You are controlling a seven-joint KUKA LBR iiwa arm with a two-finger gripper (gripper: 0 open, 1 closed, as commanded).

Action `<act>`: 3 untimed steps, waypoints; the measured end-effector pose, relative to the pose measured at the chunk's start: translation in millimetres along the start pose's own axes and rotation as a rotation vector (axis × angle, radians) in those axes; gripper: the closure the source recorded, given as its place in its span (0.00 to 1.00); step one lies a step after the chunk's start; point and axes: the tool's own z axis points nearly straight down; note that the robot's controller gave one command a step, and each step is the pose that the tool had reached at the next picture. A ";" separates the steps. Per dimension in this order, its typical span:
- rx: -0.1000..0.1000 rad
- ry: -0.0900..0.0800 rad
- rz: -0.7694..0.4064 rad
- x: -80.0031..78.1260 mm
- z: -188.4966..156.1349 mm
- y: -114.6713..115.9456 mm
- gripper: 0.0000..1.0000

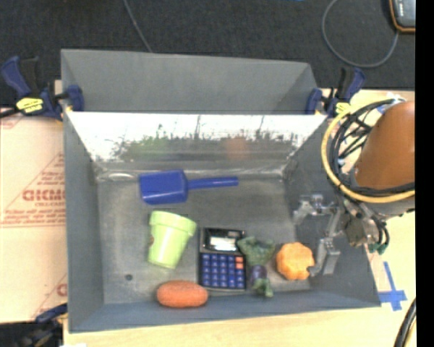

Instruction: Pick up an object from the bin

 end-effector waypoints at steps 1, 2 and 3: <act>0.002 -0.008 -0.006 -1.6 -4.2 0.5 0.00; 0.004 -0.013 -0.070 -25.9 122.9 -41.4 0.00; 0.001 -0.022 0.258 -16.3 82.2 -44.4 0.00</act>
Offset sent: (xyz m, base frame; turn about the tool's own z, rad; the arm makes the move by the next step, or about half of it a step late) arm 0.0280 -0.0502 -0.1565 -0.0867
